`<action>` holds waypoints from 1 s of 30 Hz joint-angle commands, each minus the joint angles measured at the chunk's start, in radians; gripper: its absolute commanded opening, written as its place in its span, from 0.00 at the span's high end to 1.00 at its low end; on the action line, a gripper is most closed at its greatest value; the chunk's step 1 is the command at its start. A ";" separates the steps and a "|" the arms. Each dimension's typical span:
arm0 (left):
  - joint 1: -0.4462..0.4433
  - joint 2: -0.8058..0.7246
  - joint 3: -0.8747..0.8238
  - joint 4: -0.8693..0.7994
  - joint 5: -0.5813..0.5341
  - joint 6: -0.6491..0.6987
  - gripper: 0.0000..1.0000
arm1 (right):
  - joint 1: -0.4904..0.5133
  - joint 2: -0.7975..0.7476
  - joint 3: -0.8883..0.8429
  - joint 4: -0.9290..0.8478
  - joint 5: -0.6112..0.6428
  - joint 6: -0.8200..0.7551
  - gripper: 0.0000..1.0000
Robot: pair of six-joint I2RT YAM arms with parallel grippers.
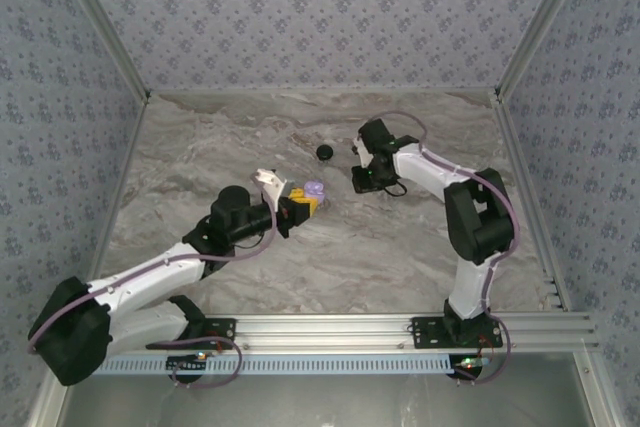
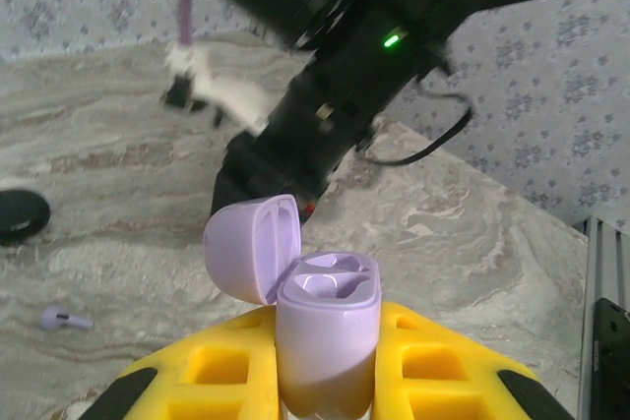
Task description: Insert wireless bluetooth earbuds into charging case
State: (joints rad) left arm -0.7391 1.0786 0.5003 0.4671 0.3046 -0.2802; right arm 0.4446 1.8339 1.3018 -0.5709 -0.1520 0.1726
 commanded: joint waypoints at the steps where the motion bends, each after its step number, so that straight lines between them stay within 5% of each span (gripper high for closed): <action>1: 0.013 0.031 0.006 0.049 -0.013 -0.042 0.89 | -0.005 -0.078 -0.046 0.055 -0.078 0.022 0.82; 19: 0.040 0.185 0.036 0.190 0.000 -0.137 0.88 | -0.005 -0.492 -0.177 0.159 -0.194 0.016 0.80; 30: 0.036 0.234 0.065 0.267 0.063 -0.166 0.88 | 0.018 -0.620 -0.184 0.190 -0.235 0.016 0.80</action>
State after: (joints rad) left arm -0.7048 1.3041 0.5213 0.6590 0.3298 -0.4316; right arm 0.4519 1.2423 1.1233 -0.4053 -0.3550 0.1871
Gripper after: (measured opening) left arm 0.187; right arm 0.203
